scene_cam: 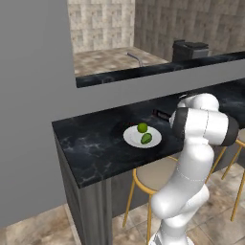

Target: Retrieve the tupperware and aluminum foil from the cabinet and place them on the dining counter near the plate with lime and avocado to prepare for storing leftovers.

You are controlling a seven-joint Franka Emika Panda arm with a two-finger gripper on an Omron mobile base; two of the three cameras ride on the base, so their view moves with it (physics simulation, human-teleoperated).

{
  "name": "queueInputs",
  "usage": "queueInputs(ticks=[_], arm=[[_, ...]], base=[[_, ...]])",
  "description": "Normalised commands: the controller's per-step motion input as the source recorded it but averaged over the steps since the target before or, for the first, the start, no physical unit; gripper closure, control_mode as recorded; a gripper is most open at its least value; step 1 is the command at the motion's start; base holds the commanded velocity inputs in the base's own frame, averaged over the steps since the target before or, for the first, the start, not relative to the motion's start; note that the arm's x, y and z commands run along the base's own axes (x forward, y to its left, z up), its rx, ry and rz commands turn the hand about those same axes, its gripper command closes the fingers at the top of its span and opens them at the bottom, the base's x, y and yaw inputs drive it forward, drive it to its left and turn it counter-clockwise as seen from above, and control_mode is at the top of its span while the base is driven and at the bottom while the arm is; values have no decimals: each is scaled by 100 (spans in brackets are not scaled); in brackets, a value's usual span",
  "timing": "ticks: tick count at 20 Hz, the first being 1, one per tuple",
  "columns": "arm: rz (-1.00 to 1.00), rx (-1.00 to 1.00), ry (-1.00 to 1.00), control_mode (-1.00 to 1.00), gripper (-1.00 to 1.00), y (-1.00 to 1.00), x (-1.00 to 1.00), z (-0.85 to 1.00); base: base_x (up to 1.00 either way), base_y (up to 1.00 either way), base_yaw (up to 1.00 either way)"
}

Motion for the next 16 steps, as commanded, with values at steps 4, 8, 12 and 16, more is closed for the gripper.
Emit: queueInputs(ticks=[4,8,12,16], arm=[[-3,-1,3,-100,100,0,7,-53],[0,-3,6,-100,-100,2,0,-54],[0,-2,6,-100,-100,0,0,-46],[0,-1,2,-100,-100,0,0,-13]], base=[[0,0,0],[0,0,0],[0,0,0],[0,0,0]])
